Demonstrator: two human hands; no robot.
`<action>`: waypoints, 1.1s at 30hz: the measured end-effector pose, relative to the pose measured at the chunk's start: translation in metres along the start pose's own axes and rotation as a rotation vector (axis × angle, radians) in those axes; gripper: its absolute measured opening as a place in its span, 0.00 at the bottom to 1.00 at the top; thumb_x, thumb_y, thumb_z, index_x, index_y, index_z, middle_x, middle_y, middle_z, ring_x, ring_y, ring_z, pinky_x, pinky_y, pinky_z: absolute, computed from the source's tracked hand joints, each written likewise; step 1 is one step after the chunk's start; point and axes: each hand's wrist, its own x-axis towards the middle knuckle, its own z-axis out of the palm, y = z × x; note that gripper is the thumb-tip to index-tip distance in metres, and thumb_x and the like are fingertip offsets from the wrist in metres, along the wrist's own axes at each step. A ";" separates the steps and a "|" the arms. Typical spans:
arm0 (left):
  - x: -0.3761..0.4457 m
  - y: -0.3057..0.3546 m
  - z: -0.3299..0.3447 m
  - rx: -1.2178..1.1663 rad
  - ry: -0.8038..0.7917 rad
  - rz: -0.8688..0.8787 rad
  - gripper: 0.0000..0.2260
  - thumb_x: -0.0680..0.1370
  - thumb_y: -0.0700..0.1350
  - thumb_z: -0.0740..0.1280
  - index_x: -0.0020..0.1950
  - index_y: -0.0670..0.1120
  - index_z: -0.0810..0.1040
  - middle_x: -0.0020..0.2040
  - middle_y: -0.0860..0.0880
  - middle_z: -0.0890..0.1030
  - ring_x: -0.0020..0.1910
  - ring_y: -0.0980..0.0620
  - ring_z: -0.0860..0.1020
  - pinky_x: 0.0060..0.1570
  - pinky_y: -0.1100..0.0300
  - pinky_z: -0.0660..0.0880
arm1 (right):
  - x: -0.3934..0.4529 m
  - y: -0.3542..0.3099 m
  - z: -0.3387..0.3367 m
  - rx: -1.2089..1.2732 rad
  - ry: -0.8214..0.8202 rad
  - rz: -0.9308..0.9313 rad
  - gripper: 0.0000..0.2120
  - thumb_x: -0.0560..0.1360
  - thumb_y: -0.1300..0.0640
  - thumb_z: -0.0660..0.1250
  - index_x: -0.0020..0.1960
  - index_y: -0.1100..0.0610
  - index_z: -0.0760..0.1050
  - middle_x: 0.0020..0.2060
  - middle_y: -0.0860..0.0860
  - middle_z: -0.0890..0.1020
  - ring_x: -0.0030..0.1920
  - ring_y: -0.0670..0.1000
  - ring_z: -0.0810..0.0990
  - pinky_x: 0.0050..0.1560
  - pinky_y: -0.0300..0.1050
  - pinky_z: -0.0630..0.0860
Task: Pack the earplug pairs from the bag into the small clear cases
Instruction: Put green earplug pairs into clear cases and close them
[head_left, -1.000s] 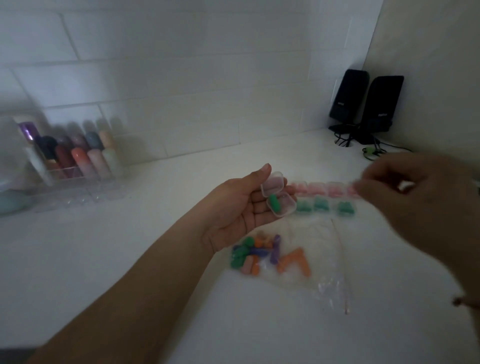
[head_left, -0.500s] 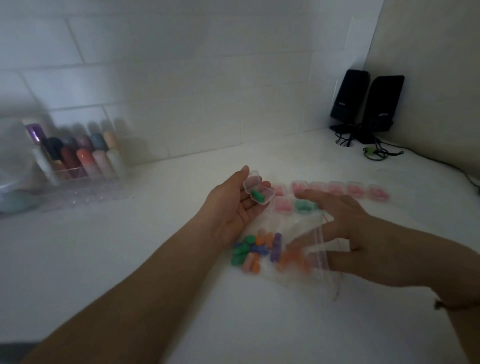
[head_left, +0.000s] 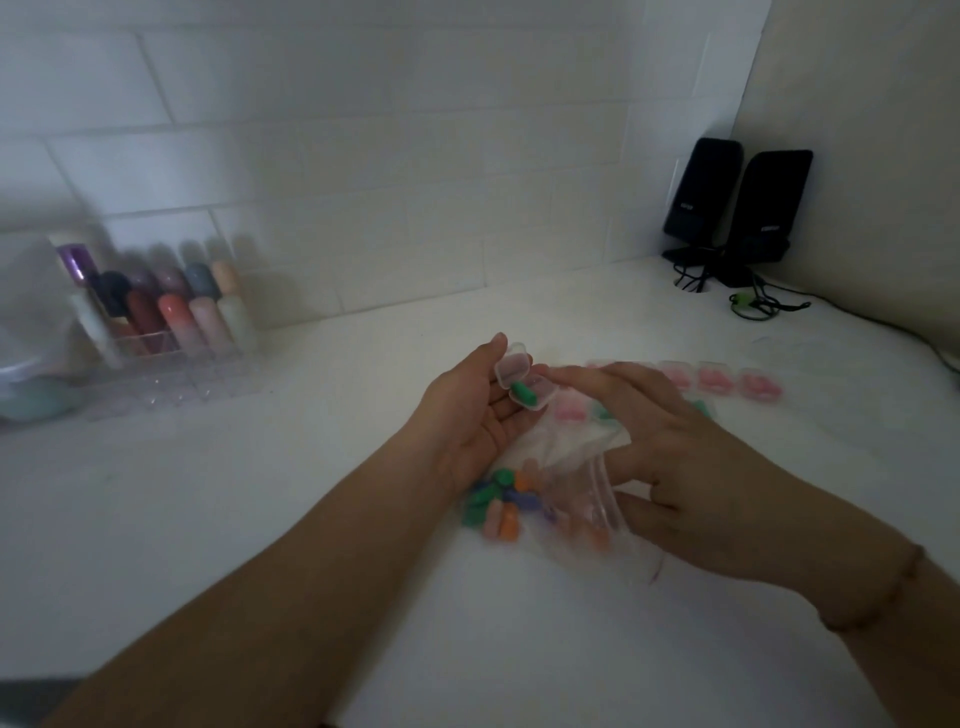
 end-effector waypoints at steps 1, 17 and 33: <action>-0.001 0.000 0.000 0.002 0.000 -0.001 0.16 0.81 0.49 0.63 0.59 0.36 0.76 0.39 0.41 0.84 0.36 0.48 0.84 0.42 0.54 0.82 | 0.000 0.000 -0.001 -0.025 -0.015 0.008 0.20 0.74 0.38 0.52 0.49 0.40 0.82 0.77 0.38 0.46 0.75 0.48 0.48 0.70 0.52 0.62; -0.010 -0.003 0.007 -0.044 -0.006 -0.046 0.17 0.80 0.49 0.64 0.59 0.37 0.77 0.43 0.39 0.84 0.38 0.47 0.83 0.37 0.56 0.82 | 0.021 -0.013 0.030 -0.049 0.342 -0.060 0.10 0.71 0.49 0.68 0.51 0.45 0.83 0.59 0.49 0.79 0.54 0.56 0.75 0.48 0.55 0.77; -0.011 -0.007 0.007 -0.070 -0.007 -0.025 0.15 0.81 0.50 0.63 0.58 0.39 0.77 0.46 0.41 0.82 0.42 0.47 0.81 0.42 0.56 0.82 | 0.027 -0.022 0.041 -0.138 0.525 -0.043 0.04 0.67 0.53 0.73 0.41 0.47 0.82 0.54 0.51 0.80 0.49 0.57 0.76 0.42 0.54 0.76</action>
